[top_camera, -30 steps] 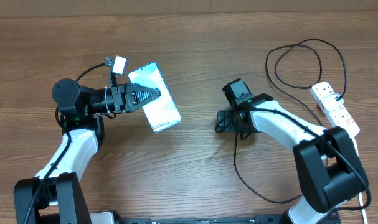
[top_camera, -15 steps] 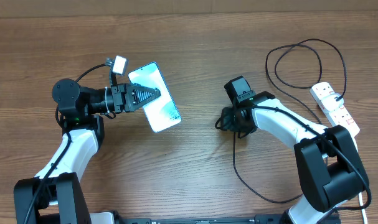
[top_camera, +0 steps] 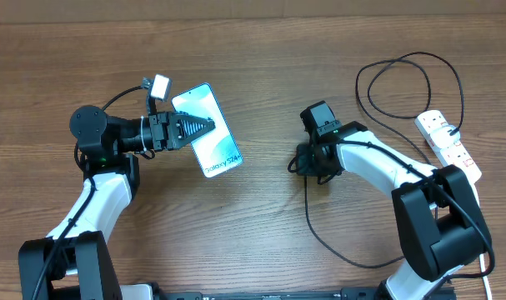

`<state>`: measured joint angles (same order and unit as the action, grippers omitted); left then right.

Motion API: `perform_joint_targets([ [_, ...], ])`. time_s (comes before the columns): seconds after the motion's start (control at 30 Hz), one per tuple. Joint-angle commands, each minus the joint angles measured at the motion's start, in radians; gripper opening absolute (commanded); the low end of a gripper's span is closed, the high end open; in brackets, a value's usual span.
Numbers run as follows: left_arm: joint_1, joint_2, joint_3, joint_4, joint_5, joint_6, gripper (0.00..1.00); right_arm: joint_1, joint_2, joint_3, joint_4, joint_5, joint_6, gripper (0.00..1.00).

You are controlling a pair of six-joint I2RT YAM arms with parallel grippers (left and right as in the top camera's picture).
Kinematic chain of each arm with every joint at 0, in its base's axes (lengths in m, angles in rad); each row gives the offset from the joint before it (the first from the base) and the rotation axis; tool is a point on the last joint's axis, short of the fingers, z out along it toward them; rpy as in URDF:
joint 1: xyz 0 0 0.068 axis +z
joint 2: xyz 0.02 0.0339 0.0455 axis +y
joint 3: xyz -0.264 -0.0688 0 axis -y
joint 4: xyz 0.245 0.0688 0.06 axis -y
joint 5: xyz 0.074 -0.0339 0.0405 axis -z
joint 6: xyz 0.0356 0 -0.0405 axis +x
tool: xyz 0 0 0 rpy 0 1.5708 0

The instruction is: Plug charger to phone and switch on socket

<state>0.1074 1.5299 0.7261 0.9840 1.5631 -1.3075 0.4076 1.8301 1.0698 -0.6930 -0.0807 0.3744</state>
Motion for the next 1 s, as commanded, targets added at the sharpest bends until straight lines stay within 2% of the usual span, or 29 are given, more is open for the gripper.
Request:
perform_joint_targets([
  [0.0,0.001,-0.013,0.004,0.008,0.017,-0.01,0.04,-0.029,-0.023,0.103,-0.065,-0.182,-0.136,0.04],
  [0.2,0.0,-0.013,0.004,0.008,0.017,-0.009,0.04,-0.093,-0.212,0.167,-0.237,-0.655,-0.381,0.04],
  [0.37,0.0,-0.013,0.004,0.008,0.016,-0.018,0.04,-0.121,-0.334,0.164,-0.413,-0.887,-0.573,0.04],
  [0.47,-0.011,-0.013,0.004,0.008,0.005,-0.018,0.04,-0.089,-0.351,0.148,-0.499,-1.01,-0.712,0.04],
  [0.67,-0.051,-0.013,0.004,0.013,-0.02,-0.024,0.04,0.018,-0.349,0.121,-0.472,-1.021,-0.726,0.04],
  [0.83,-0.056,-0.013,0.004,0.013,-0.028,-0.024,0.04,0.042,-0.349,0.121,-0.425,-1.012,-0.712,0.04],
  [0.97,-0.056,-0.013,0.004,0.012,-0.045,-0.037,0.04,0.051,-0.349,0.121,-0.383,-0.919,-0.616,0.04],
])
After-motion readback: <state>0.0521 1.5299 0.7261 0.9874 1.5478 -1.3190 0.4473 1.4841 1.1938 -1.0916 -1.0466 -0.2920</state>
